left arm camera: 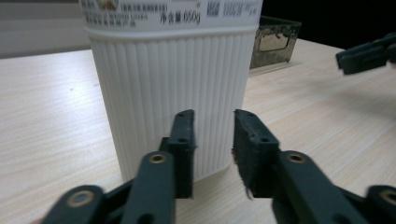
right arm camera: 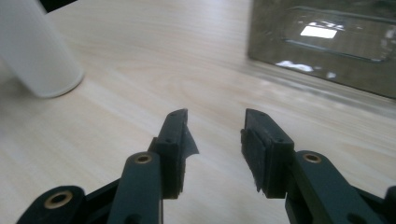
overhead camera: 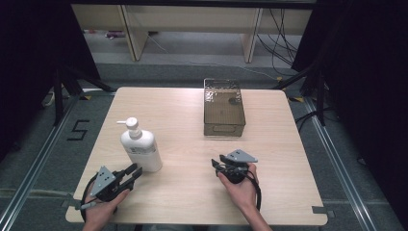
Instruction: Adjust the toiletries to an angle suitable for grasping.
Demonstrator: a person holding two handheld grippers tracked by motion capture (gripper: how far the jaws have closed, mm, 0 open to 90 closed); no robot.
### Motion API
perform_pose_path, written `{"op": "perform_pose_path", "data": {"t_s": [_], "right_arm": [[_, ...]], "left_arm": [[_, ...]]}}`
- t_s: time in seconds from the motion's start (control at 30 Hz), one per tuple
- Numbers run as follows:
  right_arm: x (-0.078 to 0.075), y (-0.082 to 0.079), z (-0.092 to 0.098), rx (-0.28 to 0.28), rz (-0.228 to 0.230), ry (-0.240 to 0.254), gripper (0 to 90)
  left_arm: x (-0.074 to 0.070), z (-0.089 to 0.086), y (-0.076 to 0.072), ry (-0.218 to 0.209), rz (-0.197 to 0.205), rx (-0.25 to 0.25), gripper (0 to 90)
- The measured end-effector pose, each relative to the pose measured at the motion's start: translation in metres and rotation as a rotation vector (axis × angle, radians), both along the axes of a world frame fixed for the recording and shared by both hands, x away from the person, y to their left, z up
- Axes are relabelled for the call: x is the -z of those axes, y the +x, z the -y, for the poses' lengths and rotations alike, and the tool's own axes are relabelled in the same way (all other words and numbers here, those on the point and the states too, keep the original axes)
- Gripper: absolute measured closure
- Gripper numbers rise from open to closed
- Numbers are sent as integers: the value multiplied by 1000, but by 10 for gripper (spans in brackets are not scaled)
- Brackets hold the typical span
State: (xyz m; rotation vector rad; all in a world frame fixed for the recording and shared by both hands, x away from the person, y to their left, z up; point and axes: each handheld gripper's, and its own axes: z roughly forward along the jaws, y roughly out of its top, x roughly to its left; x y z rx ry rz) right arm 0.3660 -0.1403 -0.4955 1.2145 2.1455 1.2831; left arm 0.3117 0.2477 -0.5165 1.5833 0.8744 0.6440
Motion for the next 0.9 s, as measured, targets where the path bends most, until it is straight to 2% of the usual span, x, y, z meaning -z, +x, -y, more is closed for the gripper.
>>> {"op": "perform_pose_path", "data": {"t_s": [0.07,0.1,0.13,0.17,0.23,0.27,0.3,0.33,0.37,0.4,0.43,0.47,0.5,0.57,0.6,0.67,0.7,0.73,0.77,0.83,0.87,0.9], "right_arm": [[0,-2,-4,0,9,-10,644],[0,-4,-9,-11,-5,0,688],[0,-4,-13,-39,10,-11,712],[-1,-7,-20,-46,10,-23,774],[-1,-8,-23,-46,5,-19,798],[-1,-7,-25,-78,25,-32,823],[-2,-8,-28,-78,28,-46,839],[-2,-10,-31,-72,11,-32,854],[-3,-9,-33,-97,26,-38,863],[-4,-10,-35,-96,25,-36,868],[-5,-11,-38,-99,12,-28,875],[-5,-12,-42,-109,33,-28,890],[-5,-12,-42,-109,33,-28,890],[-8,-15,-47,-114,37,-14,900],[-10,-17,-55,-119,38,9,900],[-11,-18,-58,-115,52,-3,900],[-13,-20,-63,-117,27,19,900],[-13,-18,-65,-134,52,-3,900],[-13,-17,-68,-143,60,-1,900],[-12,-17,-72,-144,62,13,900],[-12,-17,-73,-140,52,7,900],[-11,-18,-76,-126,46,22,900]], "left_arm": [[-2,-1,-1,-6,3,-4,755],[-4,-1,-1,-17,12,-6,794],[-6,-3,-2,-22,14,-13,823],[-11,-4,-2,-31,15,-21,863],[-13,-5,-2,-39,15,-24,873],[-15,-5,-1,-43,19,-26,882],[-17,-5,-1,-48,16,-29,888],[-18,-5,0,-54,24,-22,892],[-20,-5,-1,-49,11,-30,893],[-20,-5,1,-60,30,-15,893],[-22,-5,-1,-54,19,-22,894],[-23,-4,0,-64,27,-15,894],[-23,-4,0,-64,34,-9,894],[-24,-3,-2,-58,25,-13,893],[-24,-3,-3,-59,23,-14,893],[-24,-3,-3,-59,23,-12,894],[-24,-3,-3,-61,32,-6,894],[-24,-3,-4,-59,24,-13,894],[-25,-3,-3,-62,32,-8,895],[-26,-3,-4,-60,26,-13,894],[-26,-3,-4,-61,29,-12,894],[-25,-3,-2,-67,40,-4,894]]}}
